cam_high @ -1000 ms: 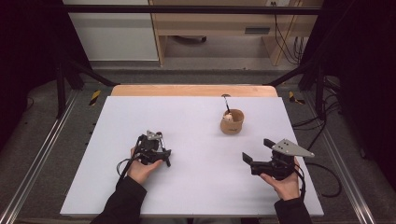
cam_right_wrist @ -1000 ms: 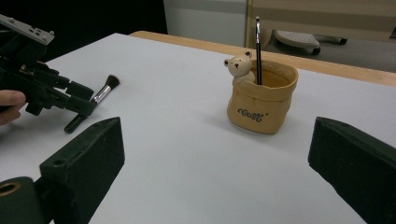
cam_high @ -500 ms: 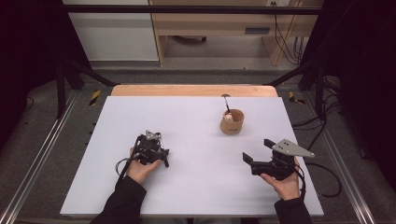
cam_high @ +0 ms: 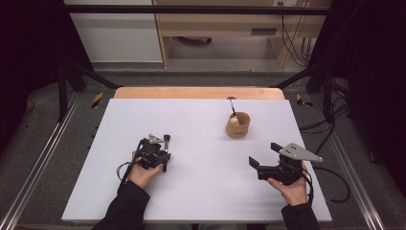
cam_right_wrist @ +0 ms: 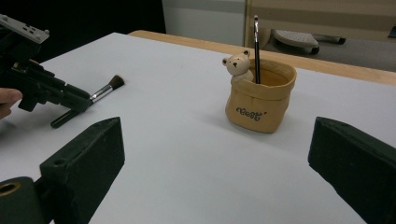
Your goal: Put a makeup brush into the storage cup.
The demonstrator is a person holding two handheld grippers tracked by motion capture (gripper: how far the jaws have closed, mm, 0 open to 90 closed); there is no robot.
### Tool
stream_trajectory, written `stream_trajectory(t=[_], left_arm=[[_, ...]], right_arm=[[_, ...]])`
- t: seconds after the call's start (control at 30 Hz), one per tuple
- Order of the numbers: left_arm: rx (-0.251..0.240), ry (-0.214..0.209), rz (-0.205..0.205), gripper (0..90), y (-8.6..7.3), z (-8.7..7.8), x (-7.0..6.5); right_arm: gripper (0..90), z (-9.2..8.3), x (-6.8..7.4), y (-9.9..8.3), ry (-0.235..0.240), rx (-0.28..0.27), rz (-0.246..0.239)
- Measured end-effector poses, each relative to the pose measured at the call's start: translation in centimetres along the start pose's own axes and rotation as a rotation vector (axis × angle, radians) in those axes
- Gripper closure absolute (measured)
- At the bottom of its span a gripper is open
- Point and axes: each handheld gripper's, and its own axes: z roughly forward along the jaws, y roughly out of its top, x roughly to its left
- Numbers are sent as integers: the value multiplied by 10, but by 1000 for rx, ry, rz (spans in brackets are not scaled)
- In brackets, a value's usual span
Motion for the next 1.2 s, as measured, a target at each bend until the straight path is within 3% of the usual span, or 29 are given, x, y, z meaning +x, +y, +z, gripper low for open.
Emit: stream_trajectory(t=[0.47,0.73,1.0,1.2], left_arm=[[20,-21,21,779,0,-2,3],[24,-27,47,780,0,-3,3],[-2,-17,63,569,2,-7,2],[14,-41,90,418,12,-17,2]], right_arm=[[43,0,0,0,1,-1,0],[44,0,0,0,2,-2,-2],[44,0,0,0,1,-2,-2],[44,-2,0,1,-1,-4,1]])
